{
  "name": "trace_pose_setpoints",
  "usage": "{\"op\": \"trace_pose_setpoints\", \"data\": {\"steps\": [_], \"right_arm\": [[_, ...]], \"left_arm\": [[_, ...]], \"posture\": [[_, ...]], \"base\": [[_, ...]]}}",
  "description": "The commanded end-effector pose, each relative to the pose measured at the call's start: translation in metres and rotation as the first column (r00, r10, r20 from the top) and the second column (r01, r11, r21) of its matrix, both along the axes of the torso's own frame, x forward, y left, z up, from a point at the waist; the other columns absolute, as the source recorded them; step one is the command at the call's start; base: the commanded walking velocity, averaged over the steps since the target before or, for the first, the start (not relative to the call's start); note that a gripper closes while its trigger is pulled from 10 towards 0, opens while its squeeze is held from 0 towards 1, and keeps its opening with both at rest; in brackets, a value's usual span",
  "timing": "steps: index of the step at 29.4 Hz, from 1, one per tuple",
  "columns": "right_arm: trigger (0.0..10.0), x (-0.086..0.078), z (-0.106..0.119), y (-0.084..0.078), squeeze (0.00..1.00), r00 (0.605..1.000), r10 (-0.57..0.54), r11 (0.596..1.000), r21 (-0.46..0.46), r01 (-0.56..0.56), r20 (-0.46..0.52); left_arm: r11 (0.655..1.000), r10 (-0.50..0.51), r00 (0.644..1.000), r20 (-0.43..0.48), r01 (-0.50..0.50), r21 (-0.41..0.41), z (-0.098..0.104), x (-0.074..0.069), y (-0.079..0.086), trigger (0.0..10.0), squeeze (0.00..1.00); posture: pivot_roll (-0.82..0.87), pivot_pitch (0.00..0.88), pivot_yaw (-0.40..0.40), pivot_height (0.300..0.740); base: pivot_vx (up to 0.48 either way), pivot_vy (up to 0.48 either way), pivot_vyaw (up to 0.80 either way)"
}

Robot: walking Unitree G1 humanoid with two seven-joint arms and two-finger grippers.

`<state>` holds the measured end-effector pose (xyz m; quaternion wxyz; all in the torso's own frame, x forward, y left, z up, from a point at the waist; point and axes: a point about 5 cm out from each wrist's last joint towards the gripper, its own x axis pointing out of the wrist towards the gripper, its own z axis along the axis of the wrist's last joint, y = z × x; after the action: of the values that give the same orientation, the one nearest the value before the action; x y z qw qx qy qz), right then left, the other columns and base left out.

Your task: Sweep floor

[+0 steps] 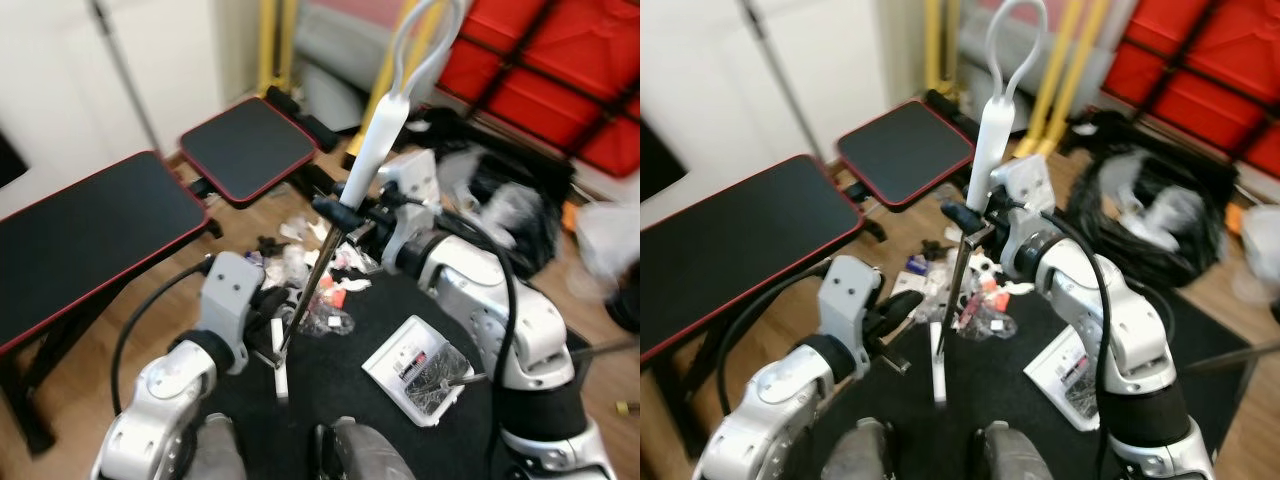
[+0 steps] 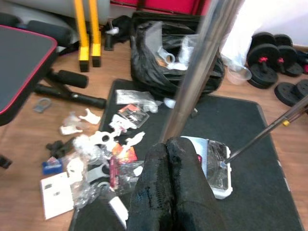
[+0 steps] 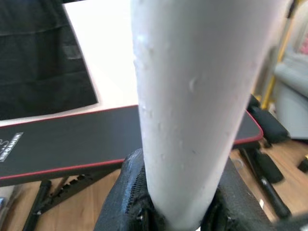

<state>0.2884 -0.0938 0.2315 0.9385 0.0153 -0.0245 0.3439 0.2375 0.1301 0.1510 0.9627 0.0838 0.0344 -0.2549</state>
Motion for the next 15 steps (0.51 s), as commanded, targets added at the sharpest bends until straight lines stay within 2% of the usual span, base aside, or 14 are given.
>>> {"op": "trace_pose_setpoints", "data": {"steps": [1, 15], "right_arm": [[10.0, -0.0003, 0.0068, -0.003, 0.0, 0.999, -0.017, 1.0, 0.008, 0.016, 0.046], [10.0, 0.0007, 0.008, -0.003, 0.0, 0.996, -0.038, 0.999, 0.0, 0.038, 0.077]], "left_arm": [[1.0, -0.002, 1.0, -0.017, 0.002, -0.004, -0.0035, -0.0017, -0.0005, 10.0, 0.0], [1.0, 0.014, 1.0, 0.005, -0.014, -0.014, -0.0009, 0.0027, 0.0002, 10.0, 0.0]], "posture": [[-0.14, 0.234, -0.171, 0.74], [-0.14, 0.225, -0.173, 0.74]], "base": [[0.0, 0.0, -0.8], [0.0, 0.0, -0.8]]}}
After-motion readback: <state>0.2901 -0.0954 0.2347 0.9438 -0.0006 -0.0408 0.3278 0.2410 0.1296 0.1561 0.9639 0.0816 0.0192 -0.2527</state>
